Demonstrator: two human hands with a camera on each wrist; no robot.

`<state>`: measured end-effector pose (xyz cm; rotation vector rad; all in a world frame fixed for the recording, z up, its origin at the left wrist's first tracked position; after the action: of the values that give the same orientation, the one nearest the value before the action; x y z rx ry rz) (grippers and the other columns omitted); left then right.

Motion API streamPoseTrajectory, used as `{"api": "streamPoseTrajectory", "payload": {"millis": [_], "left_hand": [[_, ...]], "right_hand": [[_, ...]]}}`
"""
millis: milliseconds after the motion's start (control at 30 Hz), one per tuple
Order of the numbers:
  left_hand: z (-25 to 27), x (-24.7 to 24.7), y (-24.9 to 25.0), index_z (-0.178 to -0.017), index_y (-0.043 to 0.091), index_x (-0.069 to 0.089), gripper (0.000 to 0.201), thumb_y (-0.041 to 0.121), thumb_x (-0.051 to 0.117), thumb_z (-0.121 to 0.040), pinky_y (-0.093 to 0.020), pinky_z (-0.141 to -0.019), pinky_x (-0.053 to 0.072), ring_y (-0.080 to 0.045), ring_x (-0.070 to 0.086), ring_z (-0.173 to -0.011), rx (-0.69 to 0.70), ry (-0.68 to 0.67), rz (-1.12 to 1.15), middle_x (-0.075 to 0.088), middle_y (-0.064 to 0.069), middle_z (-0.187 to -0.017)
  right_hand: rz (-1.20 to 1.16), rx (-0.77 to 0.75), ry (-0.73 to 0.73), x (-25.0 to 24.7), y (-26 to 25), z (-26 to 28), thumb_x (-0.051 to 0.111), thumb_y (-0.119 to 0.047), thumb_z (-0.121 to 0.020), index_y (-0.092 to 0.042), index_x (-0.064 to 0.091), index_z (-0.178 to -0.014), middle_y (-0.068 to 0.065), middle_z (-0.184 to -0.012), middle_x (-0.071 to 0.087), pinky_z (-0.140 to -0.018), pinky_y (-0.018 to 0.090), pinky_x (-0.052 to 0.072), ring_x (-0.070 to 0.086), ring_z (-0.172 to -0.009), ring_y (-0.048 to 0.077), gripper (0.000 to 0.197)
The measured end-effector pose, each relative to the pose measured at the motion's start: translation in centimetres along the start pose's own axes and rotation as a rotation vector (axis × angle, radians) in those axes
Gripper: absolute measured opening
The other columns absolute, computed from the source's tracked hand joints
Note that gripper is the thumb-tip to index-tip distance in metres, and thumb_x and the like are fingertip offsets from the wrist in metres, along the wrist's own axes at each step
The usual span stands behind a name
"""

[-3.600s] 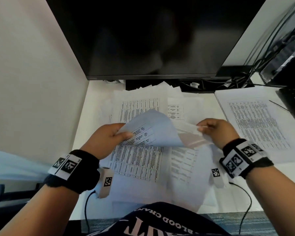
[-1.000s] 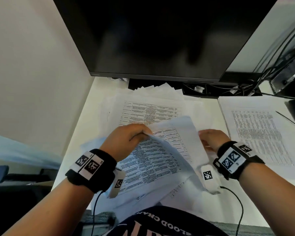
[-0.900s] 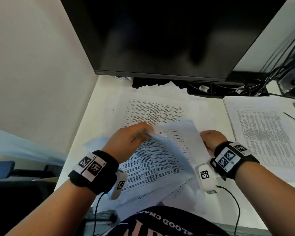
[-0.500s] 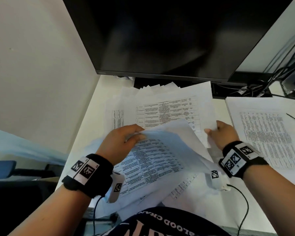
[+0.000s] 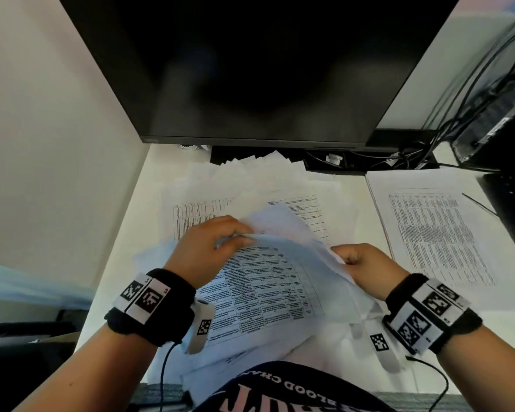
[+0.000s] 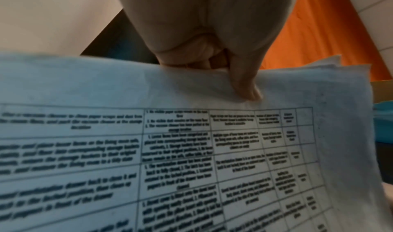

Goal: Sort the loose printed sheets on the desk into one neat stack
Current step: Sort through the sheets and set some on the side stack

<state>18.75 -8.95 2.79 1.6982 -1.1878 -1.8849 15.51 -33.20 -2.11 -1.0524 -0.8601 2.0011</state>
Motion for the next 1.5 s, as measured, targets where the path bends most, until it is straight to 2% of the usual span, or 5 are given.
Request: {"api": "streamPoseTrajectory", "payload": {"millis": [167, 633, 967, 1367, 1500], "left_hand": [[2.0, 0.6, 0.4, -0.101, 0.042, 0.066, 0.023, 0.032, 0.053, -0.085, -0.003, -0.074, 0.041, 0.007, 0.059, -0.088, 0.043, -0.038, 0.012, 0.060, 0.037, -0.096], [3.9, -1.7, 0.8, -0.104, 0.035, 0.063, 0.025, 0.028, 0.047, -0.086, -0.007, -0.078, 0.045, 0.008, 0.060, -0.089, 0.082, 0.097, -0.005, 0.062, 0.028, -0.103], [3.0, -9.9, -0.4, -0.098, 0.048, 0.051, 0.042, 0.010, 0.065, -0.087, -0.015, -0.068, 0.049, 0.002, 0.062, -0.070, -0.162, 0.711, 0.290, 0.071, 0.019, -0.081], [0.3, -6.5, -4.4, -0.085, 0.020, 0.061, 0.014, 0.030, 0.056, -0.093, -0.032, -0.073, 0.045, -0.017, 0.056, -0.078, -0.514, 0.685, 0.595, 0.065, 0.000, -0.087], [0.5, -5.8, -4.1, -0.102, 0.019, 0.056, 0.010, 0.025, 0.055, -0.094, -0.031, -0.076, 0.050, -0.012, 0.065, -0.081, -0.546, 0.678, 0.632, 0.069, 0.001, -0.094]], "right_hand": [[-0.178, 0.160, 0.203, -2.3, 3.1, -0.9, 0.021, -0.054, -0.095, -0.015, 0.073, -0.089, 0.004, -0.082, 0.075, -0.074, 0.029, 0.048, 0.066, -0.075, 0.017, 0.065], [0.261, 0.220, 0.102, 2.2, 3.9, -5.0, 0.063, -0.020, -0.086, -0.015, 0.067, -0.106, 0.001, -0.102, 0.069, -0.082, 0.027, 0.048, 0.062, -0.089, 0.018, 0.021], [-0.289, 0.238, 0.304, -2.2, 5.2, -3.0, 0.066, -0.020, -0.086, -0.011, 0.059, -0.121, 0.002, -0.119, 0.067, -0.104, 0.039, 0.041, 0.060, -0.113, 0.018, 0.037], [-0.563, 0.116, 0.215, 0.1, -0.2, -0.4, 0.045, 0.003, -0.091, -0.021, 0.068, -0.082, -0.007, -0.058, 0.068, -0.060, 0.026, 0.048, 0.063, -0.052, 0.008, 0.035], [-0.557, 0.186, 0.312, -1.0, -0.9, 0.4, 0.033, 0.000, -0.099, 0.010, 0.047, -0.127, 0.031, -0.118, 0.059, -0.058, 0.027, 0.036, 0.048, -0.122, 0.035, 0.034]]}}
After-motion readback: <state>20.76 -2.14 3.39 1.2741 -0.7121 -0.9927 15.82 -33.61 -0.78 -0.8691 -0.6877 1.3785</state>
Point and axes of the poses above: each hand's wrist, its own z-axis away from the middle knuckle, its own x-axis out of the palm, y = z × x, the point moved 7 cm from there along -z, towards the middle knuckle
